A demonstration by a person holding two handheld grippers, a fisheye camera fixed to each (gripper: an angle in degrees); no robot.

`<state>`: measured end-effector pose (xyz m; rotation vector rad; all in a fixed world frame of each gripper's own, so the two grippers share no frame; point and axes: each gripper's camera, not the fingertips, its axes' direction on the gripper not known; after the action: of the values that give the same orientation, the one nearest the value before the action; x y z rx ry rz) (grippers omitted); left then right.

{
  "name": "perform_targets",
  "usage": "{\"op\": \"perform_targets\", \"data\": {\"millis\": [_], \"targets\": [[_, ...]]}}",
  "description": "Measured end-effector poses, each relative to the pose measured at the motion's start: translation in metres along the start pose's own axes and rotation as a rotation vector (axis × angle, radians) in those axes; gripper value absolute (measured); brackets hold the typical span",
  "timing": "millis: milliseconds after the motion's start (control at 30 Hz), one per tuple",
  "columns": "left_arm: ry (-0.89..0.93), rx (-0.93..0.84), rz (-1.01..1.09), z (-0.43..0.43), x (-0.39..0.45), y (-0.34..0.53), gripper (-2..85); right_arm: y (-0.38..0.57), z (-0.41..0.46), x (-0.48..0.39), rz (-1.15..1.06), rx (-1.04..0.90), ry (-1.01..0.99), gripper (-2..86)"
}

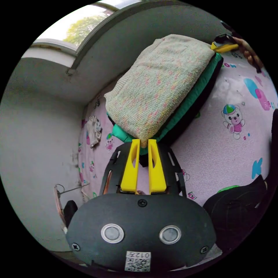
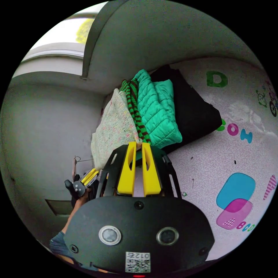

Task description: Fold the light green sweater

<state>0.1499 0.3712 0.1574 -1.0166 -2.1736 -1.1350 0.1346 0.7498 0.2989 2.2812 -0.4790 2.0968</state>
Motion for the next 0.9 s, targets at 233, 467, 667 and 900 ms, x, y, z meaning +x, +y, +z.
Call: {"op": "perform_targets", "data": {"millis": [233,467,667,900], "targets": [[0.207,-0.037,-0.096,0.005,-0.042,0.008,4.3,0.014,0.01,-0.015,-0.061,-0.012,0.074,2.8],[0.238,0.101,-0.291,-0.029,-0.089,0.032,3.2,0.037,-0.01,-0.035,-0.115,0.088,0.142,0.5],[0.301,0.176,-0.328,-0.043,-0.116,-0.004,2.1,0.035,0.011,-0.097,-0.336,0.126,0.262,-0.6],[0.442,0.026,-0.483,0.018,-0.147,-0.056,0.9,0.017,0.07,-0.156,-0.475,0.116,0.328,-0.8]]}}
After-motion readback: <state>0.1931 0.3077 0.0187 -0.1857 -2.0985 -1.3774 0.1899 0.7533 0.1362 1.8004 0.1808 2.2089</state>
